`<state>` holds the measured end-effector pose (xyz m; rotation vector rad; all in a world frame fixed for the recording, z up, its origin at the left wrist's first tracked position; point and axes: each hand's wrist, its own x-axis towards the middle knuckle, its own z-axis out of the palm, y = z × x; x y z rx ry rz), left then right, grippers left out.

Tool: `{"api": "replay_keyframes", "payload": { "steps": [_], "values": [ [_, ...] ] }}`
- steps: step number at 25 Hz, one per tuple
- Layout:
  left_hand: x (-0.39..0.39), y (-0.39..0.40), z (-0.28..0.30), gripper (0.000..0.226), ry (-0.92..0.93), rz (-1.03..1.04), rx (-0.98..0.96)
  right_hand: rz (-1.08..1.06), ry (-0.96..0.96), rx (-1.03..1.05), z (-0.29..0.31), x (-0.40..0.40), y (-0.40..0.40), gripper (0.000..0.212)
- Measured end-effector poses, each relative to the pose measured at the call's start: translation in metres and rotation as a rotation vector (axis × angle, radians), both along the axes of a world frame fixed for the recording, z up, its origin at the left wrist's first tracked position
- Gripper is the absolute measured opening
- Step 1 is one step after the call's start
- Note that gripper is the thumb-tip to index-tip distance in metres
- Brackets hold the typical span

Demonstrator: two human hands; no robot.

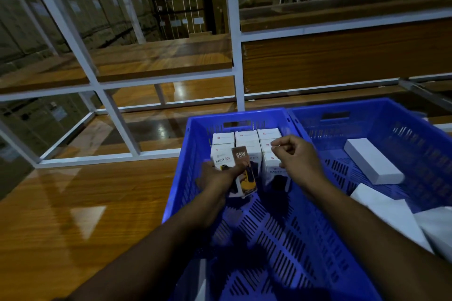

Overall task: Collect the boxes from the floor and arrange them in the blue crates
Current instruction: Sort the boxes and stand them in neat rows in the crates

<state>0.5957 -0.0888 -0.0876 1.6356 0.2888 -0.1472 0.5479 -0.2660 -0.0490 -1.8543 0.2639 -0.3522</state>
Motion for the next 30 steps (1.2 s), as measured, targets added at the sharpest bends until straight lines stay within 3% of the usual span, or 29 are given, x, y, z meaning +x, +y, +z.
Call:
{"api": "replay_keyframes", "payload": {
  "steps": [3,6,19,26,30],
  "values": [
    [0.025,-0.015,-0.041,0.104,-0.035,0.021,0.079,-0.015,-0.017,-0.001,0.000,-0.001,0.000,0.008],
    [0.019,-0.027,-0.040,0.122,0.024,0.029,0.286,-0.018,-0.021,-0.020,-0.001,-0.001,-0.001,0.007],
    [0.021,-0.053,-0.064,0.070,-0.044,-0.137,0.593,-0.011,-0.022,-0.063,-0.004,0.007,-0.001,0.007],
    [0.035,-0.048,-0.071,0.077,-0.053,-0.192,0.575,0.045,-0.006,-0.084,-0.007,0.010,0.000,0.007],
    [0.048,-0.026,-0.050,0.071,0.080,-0.381,0.619,0.107,0.041,-0.123,-0.010,0.011,0.001,0.011]
  ]
}}
